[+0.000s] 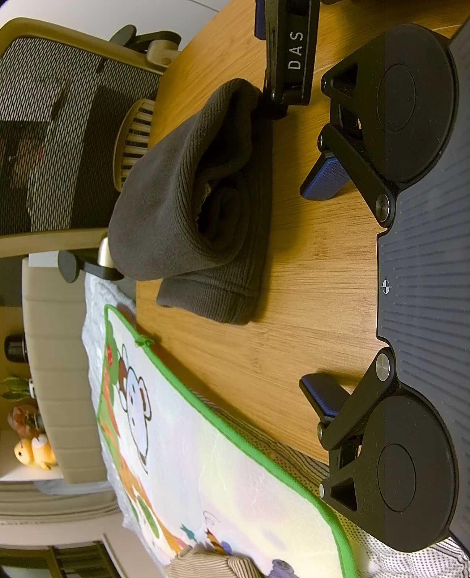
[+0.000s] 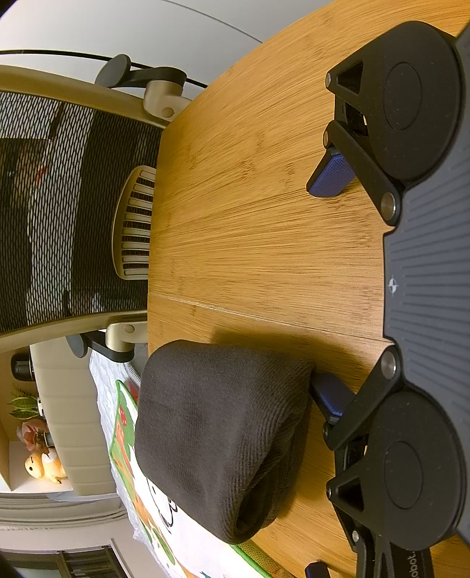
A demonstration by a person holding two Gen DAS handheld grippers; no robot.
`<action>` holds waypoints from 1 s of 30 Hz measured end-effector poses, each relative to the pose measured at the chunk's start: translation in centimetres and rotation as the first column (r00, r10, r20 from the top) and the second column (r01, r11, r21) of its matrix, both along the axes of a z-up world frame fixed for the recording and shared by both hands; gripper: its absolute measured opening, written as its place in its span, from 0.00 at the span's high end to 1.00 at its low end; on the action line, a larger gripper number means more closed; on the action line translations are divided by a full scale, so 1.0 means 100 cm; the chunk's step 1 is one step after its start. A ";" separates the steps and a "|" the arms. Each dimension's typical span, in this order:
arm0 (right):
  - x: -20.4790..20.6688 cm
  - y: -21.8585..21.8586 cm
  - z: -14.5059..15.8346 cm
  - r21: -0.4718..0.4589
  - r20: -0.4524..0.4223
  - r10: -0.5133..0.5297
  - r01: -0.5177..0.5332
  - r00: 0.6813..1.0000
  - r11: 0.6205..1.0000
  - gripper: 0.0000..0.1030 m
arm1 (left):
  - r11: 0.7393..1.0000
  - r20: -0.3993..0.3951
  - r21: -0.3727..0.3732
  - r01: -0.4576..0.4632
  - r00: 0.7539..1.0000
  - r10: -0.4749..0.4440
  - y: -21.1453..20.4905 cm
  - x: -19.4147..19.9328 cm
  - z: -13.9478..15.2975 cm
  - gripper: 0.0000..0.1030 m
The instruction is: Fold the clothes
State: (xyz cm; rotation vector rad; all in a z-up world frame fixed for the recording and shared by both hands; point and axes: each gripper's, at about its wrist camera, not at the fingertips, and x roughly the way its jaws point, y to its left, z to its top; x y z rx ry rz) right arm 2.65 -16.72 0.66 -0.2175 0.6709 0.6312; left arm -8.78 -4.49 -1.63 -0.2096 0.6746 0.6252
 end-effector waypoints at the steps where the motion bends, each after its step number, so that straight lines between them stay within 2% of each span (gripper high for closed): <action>1: 0.001 0.001 0.000 0.000 0.000 -0.001 0.001 1.000 1.000 0.00 | 1.000 0.000 0.000 0.000 1.000 0.000 0.000 0.000 0.000 0.00; 30: 0.003 0.001 0.000 0.001 -0.001 0.018 -0.018 1.000 1.000 0.00 | 1.000 0.000 0.000 0.000 1.000 0.000 0.000 0.000 0.000 0.00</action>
